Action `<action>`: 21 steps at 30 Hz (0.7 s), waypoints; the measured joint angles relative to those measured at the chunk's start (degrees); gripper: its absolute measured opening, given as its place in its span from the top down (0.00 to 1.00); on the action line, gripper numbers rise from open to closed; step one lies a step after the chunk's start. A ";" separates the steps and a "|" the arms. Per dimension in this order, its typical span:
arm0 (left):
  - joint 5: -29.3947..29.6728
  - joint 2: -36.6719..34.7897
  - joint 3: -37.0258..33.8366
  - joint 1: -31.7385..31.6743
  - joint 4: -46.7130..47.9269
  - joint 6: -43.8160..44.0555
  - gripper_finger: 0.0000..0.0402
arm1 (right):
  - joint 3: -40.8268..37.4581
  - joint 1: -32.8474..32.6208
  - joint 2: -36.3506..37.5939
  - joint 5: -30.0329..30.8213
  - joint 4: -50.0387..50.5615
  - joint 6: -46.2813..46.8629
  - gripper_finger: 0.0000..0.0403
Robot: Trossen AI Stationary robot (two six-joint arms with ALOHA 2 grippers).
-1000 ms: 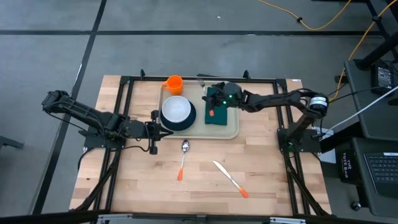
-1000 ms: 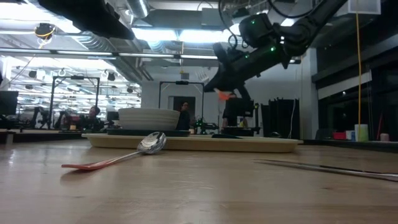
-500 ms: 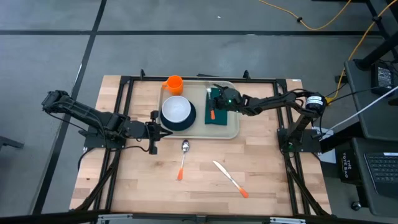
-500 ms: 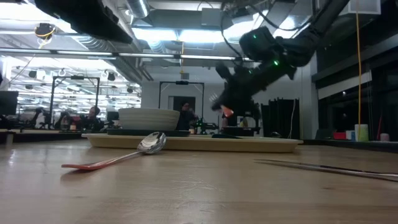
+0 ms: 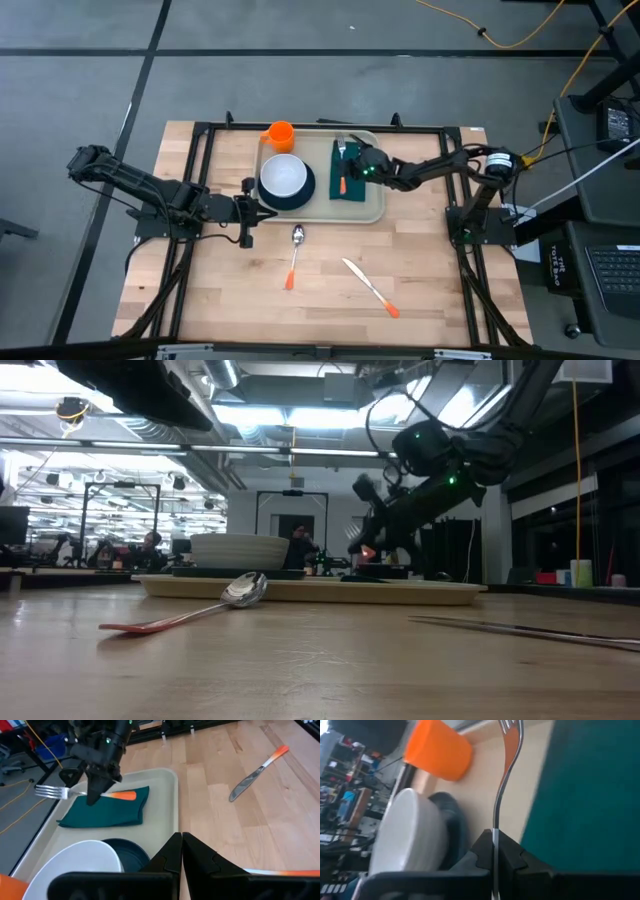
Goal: Set up tray
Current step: Put the orange fork on top of the green table napkin on the brown serving tray
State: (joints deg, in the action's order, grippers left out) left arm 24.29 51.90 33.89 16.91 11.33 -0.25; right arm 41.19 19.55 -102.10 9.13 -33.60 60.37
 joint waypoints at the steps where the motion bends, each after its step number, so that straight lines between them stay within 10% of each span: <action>1: 0.00 0.00 0.00 0.00 0.00 0.00 0.98 | 0.00 0.00 -0.65 0.24 -0.13 0.69 0.99; 21: 0.00 0.00 0.00 -0.02 0.02 0.07 0.99 | 3.08 1.36 -6.72 -1.43 -3.84 3.41 0.99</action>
State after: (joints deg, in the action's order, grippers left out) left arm 24.29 51.90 33.89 16.89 11.35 -0.19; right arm 44.27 20.91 -108.81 7.70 -37.44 63.78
